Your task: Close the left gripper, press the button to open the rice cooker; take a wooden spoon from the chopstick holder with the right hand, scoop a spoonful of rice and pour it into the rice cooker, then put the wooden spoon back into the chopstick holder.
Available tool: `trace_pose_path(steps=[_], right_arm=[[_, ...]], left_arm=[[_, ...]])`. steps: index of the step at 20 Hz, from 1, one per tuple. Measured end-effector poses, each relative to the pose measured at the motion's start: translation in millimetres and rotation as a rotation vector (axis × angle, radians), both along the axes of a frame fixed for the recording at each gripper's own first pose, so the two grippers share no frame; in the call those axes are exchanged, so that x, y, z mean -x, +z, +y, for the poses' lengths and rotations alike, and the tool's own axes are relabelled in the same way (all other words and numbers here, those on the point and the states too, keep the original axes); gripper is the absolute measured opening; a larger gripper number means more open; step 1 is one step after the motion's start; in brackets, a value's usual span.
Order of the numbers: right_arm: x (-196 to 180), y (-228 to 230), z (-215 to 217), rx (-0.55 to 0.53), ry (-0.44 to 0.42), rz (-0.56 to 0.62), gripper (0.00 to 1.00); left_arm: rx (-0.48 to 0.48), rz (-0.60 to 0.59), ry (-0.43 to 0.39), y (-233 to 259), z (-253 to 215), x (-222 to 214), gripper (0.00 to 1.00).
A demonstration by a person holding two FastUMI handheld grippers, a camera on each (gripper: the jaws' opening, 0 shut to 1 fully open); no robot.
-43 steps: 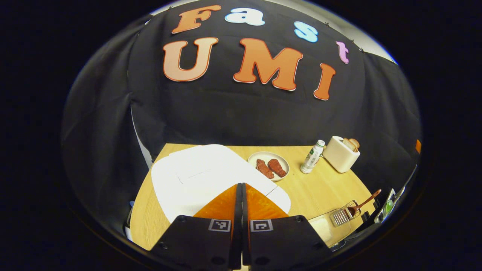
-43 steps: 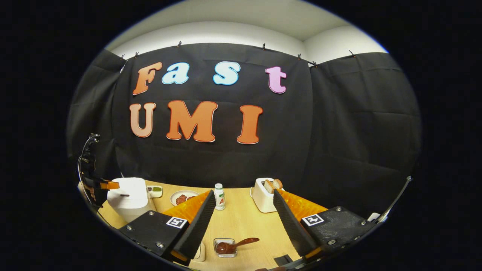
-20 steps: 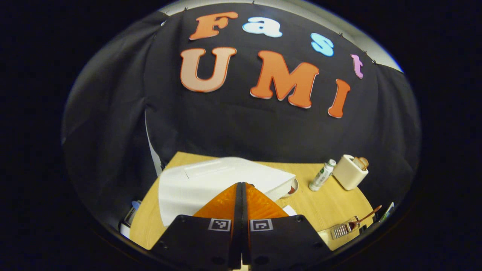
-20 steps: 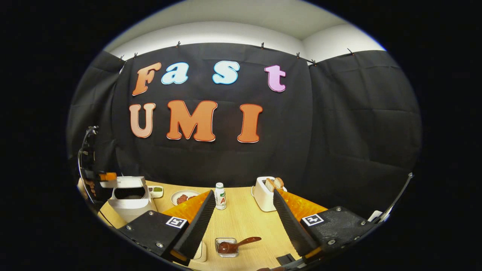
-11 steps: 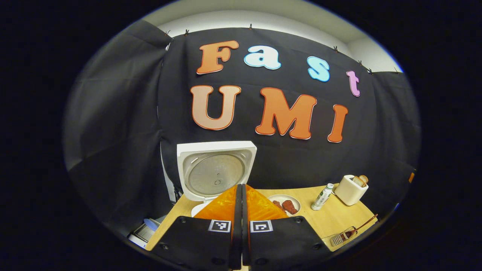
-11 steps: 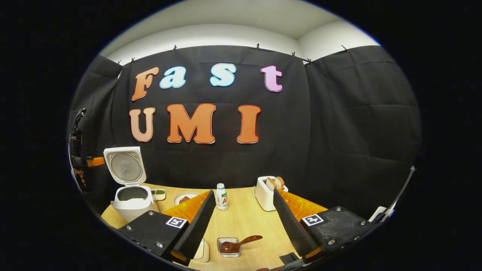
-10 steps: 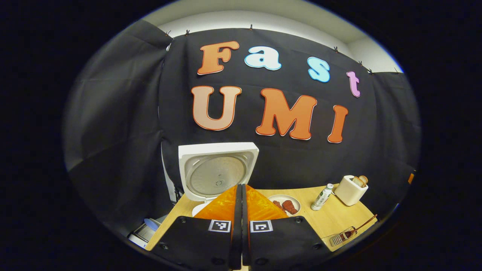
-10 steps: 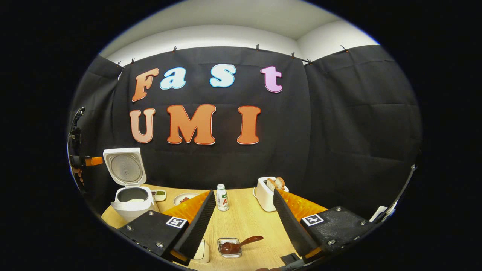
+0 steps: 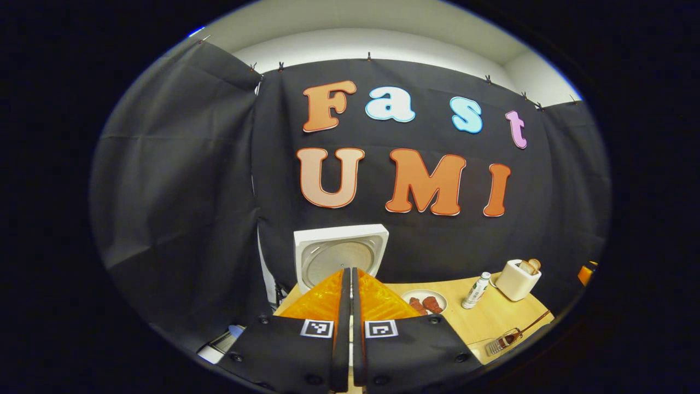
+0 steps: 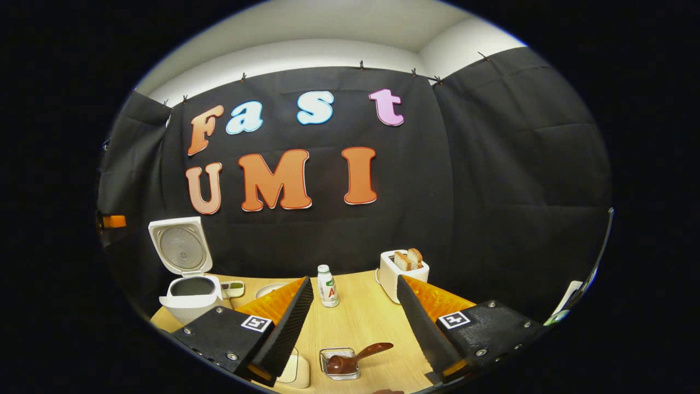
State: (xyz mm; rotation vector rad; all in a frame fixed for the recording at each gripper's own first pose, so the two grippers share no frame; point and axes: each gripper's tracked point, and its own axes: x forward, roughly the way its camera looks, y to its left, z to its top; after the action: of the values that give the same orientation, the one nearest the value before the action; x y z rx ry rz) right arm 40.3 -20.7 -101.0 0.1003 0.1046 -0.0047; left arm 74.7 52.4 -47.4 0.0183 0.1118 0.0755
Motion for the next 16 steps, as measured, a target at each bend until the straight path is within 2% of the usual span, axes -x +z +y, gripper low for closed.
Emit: trace_pose_path(steps=[1,2,4,5,6,9,12,16], right_arm=[[-4.3,-13.5,-1.7,-0.018,0.003,0.022,0.95],[-8.0,-27.7,-3.1,-0.038,0.007,0.042,0.95],[-18.4,-61.3,-10.3,-0.076,-0.001,0.104,0.95],[-20.7,-78.4,-13.0,-0.09,-0.007,0.135,0.95],[-24.2,-90.0,-15.0,-0.104,-0.015,0.153,0.95],[-33.0,-124.2,-18.3,-0.119,-0.027,0.202,0.95],[-40.7,-151.5,-21.6,-0.145,-0.034,0.252,0.95],[-44.3,-184.1,-18.1,-0.238,-0.036,0.33,0.95]], left_arm=[[-0.008,-0.002,0.008,1.7,1.7,3.4,0.25],[-0.01,-0.005,0.015,2.1,3.2,6.4,0.28],[0.002,-0.014,0.027,3.8,6.9,11.5,0.26],[0.01,-0.019,0.034,3.9,7.9,16.1,0.32],[0.012,-0.027,0.044,2.5,13.1,16.7,0.33],[0.021,-0.032,0.059,1.9,17.1,26.9,0.53],[0.023,-0.033,0.063,-1.9,20.3,29.9,0.54],[0.009,-0.04,0.067,-5.1,20.4,33.2,0.99]])
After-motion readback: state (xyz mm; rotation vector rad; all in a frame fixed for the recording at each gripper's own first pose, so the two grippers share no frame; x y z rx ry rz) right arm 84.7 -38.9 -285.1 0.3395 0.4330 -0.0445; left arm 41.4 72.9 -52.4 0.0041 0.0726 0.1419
